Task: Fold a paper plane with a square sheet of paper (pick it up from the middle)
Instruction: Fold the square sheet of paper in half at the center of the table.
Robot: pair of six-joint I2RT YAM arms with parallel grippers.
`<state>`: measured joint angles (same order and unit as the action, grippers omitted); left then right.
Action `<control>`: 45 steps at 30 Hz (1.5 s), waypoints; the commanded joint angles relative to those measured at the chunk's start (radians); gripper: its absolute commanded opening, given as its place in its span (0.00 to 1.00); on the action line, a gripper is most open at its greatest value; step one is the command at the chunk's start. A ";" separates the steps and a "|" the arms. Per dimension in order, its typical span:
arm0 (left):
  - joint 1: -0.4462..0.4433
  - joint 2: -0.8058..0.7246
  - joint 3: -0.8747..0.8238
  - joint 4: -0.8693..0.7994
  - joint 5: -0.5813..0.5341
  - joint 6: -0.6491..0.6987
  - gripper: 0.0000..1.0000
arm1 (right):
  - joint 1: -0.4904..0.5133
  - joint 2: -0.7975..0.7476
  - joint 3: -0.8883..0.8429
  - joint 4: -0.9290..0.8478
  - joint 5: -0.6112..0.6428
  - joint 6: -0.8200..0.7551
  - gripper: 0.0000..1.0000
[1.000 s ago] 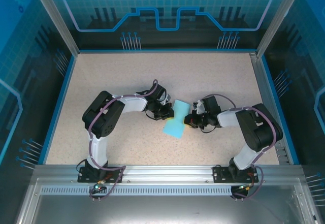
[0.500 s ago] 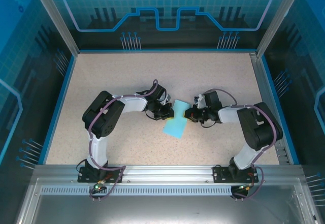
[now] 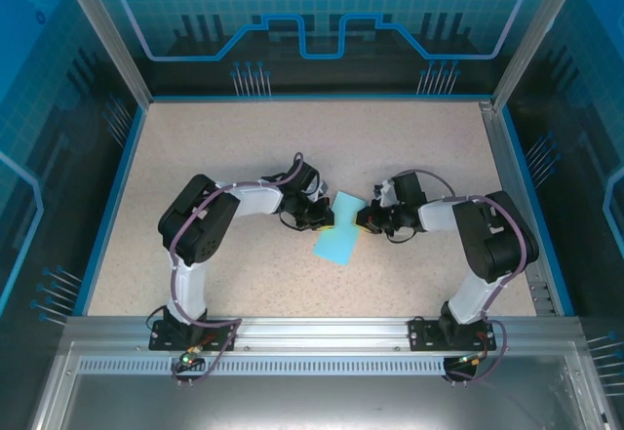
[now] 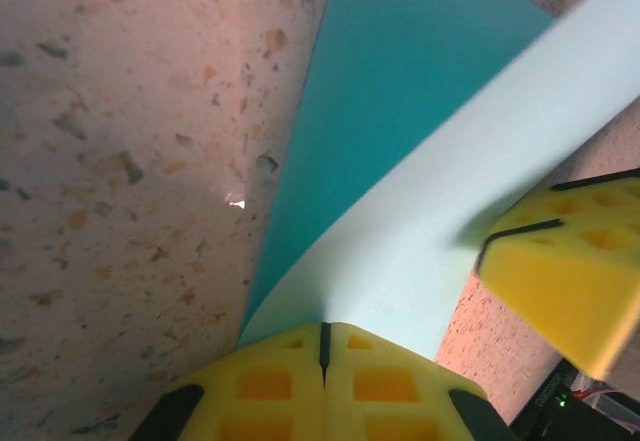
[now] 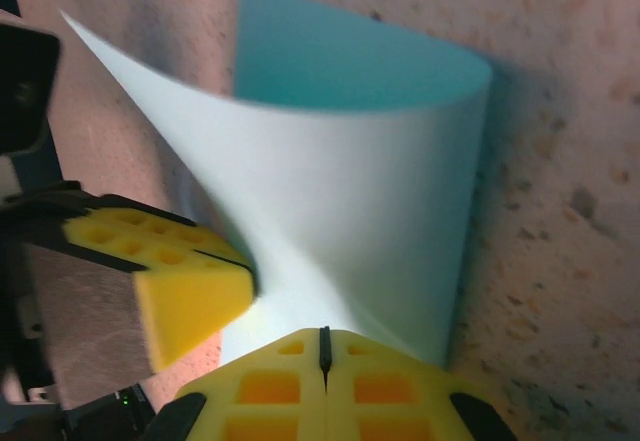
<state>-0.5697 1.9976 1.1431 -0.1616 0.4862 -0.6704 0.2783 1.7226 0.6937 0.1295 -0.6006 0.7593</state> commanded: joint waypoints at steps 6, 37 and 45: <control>-0.002 0.063 -0.015 -0.102 -0.049 0.029 0.00 | -0.056 0.079 0.041 -0.012 -0.035 -0.040 0.04; -0.002 0.056 -0.010 -0.111 -0.051 0.032 0.00 | -0.128 0.138 0.134 -0.069 -0.056 -0.052 0.04; -0.002 0.056 -0.012 -0.107 -0.049 0.031 0.00 | -0.143 0.141 0.180 -0.115 -0.060 -0.071 0.05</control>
<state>-0.5694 1.9984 1.1442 -0.1631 0.4877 -0.6693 0.1543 1.8595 0.8478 0.0513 -0.6601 0.7048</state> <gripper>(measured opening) 0.052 0.049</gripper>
